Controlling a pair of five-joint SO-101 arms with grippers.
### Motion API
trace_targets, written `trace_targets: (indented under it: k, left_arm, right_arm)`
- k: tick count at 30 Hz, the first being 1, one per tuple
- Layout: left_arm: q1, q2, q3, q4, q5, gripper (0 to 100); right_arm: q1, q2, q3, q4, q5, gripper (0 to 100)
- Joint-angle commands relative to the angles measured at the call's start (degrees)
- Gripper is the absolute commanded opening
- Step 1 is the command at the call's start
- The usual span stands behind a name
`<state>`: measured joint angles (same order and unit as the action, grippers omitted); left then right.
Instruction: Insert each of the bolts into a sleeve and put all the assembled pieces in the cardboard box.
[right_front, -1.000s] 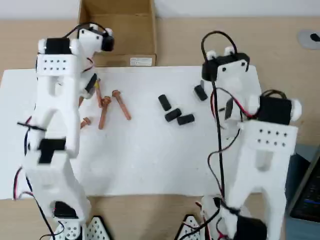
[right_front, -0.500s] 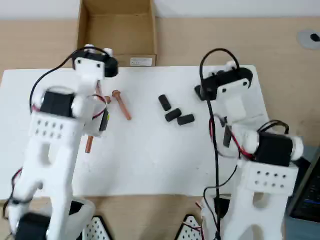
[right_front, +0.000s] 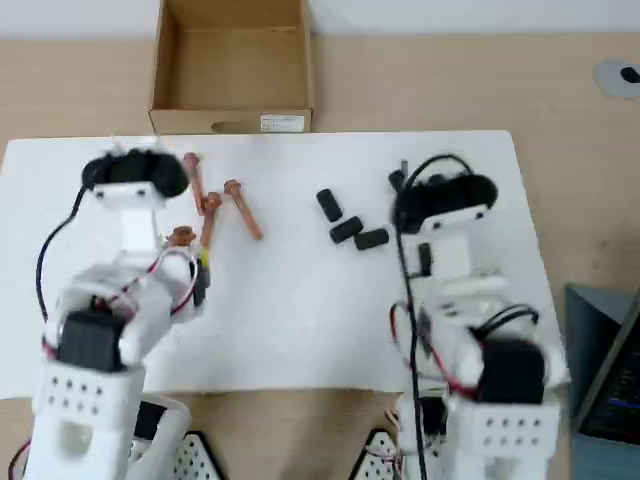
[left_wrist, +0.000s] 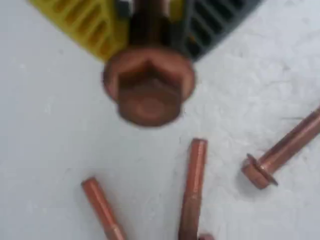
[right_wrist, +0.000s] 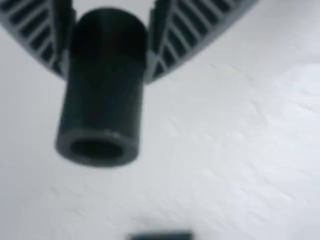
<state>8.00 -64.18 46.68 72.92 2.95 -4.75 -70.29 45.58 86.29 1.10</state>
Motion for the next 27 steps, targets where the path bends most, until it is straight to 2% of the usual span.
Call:
trace_targets:
  k: [1,10,16,20,27]
  left_arm:
    - [0.18,-8.13,3.96,-3.60,1.67,0]
    - [0.09,-27.74,14.42,-8.97,7.82,0]
    - [0.62,-41.27,21.19,-13.54,8.00,0]
    - [0.53,-40.31,21.54,-16.53,9.05,0]
    - [1.58,-40.40,21.71,-23.74,20.48,0]
  right_arm:
    - [-6.55,-6.02,3.56,-5.10,-3.87,0.9]
    - [-15.96,-18.07,15.96,-16.00,-6.33,0.9]
    - [-21.85,-25.10,20.88,-19.16,-6.33,0.9]
    - [-27.47,-29.05,24.22,-21.54,-7.12,0.9]
    - [-36.79,-32.22,27.03,-23.03,-10.73,0.9]
